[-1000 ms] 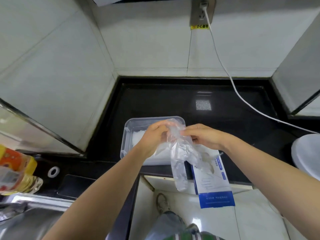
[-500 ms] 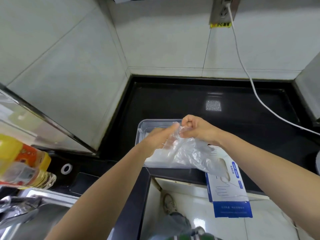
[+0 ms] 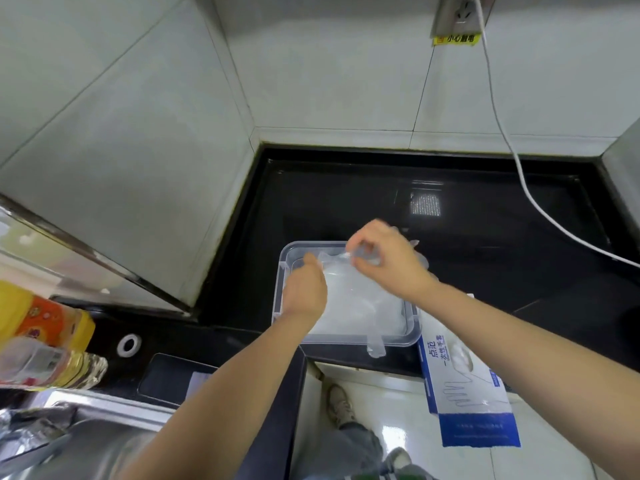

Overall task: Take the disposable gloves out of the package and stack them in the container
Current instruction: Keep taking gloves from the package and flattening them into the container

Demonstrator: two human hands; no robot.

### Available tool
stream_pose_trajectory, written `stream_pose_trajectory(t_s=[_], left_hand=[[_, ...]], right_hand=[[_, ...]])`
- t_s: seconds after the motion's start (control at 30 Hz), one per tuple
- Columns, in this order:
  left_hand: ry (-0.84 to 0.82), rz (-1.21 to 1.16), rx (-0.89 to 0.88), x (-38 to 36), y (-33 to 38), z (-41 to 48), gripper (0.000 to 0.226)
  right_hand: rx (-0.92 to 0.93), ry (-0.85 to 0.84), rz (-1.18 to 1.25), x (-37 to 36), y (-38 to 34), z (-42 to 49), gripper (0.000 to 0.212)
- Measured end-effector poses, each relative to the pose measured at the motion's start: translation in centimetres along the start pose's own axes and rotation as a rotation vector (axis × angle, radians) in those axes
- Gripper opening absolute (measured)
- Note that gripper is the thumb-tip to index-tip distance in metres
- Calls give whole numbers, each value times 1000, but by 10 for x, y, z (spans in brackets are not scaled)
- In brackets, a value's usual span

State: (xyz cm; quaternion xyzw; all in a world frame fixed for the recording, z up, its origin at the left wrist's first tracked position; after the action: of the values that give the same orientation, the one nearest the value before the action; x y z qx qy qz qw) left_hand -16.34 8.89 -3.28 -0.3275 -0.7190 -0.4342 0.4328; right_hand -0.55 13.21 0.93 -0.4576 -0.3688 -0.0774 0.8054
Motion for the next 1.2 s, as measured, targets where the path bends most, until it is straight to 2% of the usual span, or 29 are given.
stream_pose_trajectory(t_s=[0.03, 0.13, 0.23, 0.27, 0.33, 0.37, 0.43, 0.53, 0.57, 0.63, 0.7, 0.77, 0.83, 0.93, 1.07, 1.2], left_hand=[[5, 21, 26, -3, -3, 1, 33], [-19, 23, 80, -10, -11, 3, 40], [-72, 117, 89, -14, -12, 2, 38], [9, 208, 46, -11, -8, 1, 42], [200, 276, -101, -3, 10, -3, 47], [232, 246, -173, -2, 20, -4, 44], [104, 137, -213, -16, 30, 0, 38], [-245, 110, -18, -46, 16, 10, 49], [-300, 112, 35, -53, 5, 12, 56], [-363, 127, 76, -65, -11, 17, 66], [-404, 125, 95, -70, -17, 19, 71], [-443, 101, 104, -70, -18, 20, 74], [-514, 87, 108, -72, -17, 19, 79], [-598, 192, 96, -82, -26, 18, 100], [-583, 289, 81, -94, -32, 18, 108], [-531, 239, 123, -93, -29, 21, 99]], right_hand=[[-38, -132, 3, -19, 2, -3, 26], [-283, -470, -188, -55, 31, -23, 52], [-413, -605, -230, -69, 47, -36, 68], [-428, -627, -205, -74, 49, -37, 72], [-448, -649, -149, -81, 50, -37, 77], [-463, -658, -130, -83, 50, -37, 78], [-503, -698, -104, -84, 51, -39, 80], [-559, -753, -102, -82, 55, -42, 81], [-558, -746, -106, -79, 55, -41, 77], [-527, -616, -76, -73, 53, -33, 55], [-522, -421, 60, -69, 48, -23, 28], [-599, -377, 247, -75, 45, -20, 24], [-737, -470, 326, -85, 47, -27, 41], [-938, -512, 249, -87, 60, -40, 63], [-947, -598, -17, -90, 66, -44, 84], [-952, -627, -17, -100, 68, -50, 91]])
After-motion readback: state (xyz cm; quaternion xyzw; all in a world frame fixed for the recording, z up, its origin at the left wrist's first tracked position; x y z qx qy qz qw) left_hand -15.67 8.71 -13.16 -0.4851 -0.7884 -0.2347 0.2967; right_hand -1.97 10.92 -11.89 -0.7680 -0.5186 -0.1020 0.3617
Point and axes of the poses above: each hand's wrist, its own z-axis towards the middle knuckle, its own x-axis out of the back of the hand, y = z × x, the point moved 5 cm from there along z, towards the middle knuckle, and after that the axes turned 9 degrees about x, right-handed, at the moved point
